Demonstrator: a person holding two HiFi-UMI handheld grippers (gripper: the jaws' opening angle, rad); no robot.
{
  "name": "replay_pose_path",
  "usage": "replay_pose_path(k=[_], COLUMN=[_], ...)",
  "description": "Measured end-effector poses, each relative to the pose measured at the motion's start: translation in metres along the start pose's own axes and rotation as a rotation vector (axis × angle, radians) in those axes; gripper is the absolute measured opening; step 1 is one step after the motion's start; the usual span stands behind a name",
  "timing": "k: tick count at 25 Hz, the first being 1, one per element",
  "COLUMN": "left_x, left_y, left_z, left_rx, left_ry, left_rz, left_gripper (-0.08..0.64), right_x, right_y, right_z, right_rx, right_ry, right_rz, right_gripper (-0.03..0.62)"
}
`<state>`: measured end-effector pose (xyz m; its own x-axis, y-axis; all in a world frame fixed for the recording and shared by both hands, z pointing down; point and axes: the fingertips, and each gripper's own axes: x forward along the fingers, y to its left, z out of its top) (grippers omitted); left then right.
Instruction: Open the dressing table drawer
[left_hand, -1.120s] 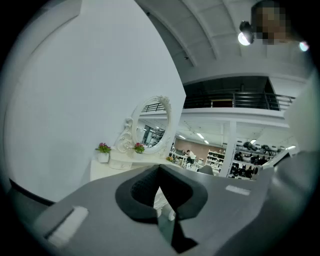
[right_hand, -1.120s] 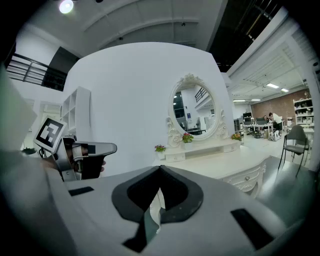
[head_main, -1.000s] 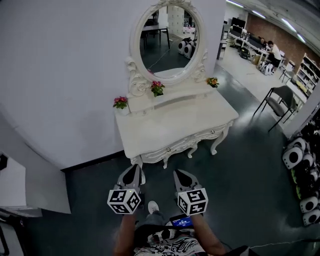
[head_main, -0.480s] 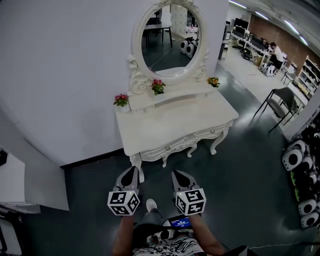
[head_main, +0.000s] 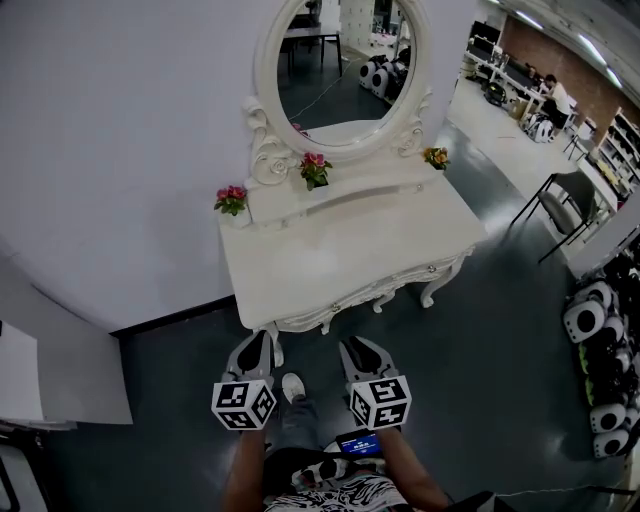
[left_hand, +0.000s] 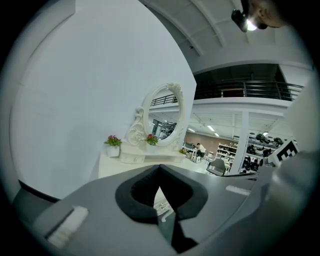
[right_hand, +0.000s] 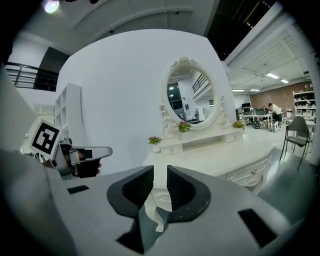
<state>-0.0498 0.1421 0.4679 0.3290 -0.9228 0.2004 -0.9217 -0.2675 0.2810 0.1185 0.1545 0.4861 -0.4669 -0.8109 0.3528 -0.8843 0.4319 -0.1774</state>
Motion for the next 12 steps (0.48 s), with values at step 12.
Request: replay_pose_path(k=[12], left_x=[0.177], left_y=[0.111], left_z=[0.022], left_rx=[0.029], left_ry=[0.114], left_rz=[-0.026], left_gripper=[0.002], right_x=[0.207], right_y=[-0.037], right_z=[0.053], right_rx=[-0.007], right_ry=[0.093], right_rz=[-0.019], right_gripper=[0.091])
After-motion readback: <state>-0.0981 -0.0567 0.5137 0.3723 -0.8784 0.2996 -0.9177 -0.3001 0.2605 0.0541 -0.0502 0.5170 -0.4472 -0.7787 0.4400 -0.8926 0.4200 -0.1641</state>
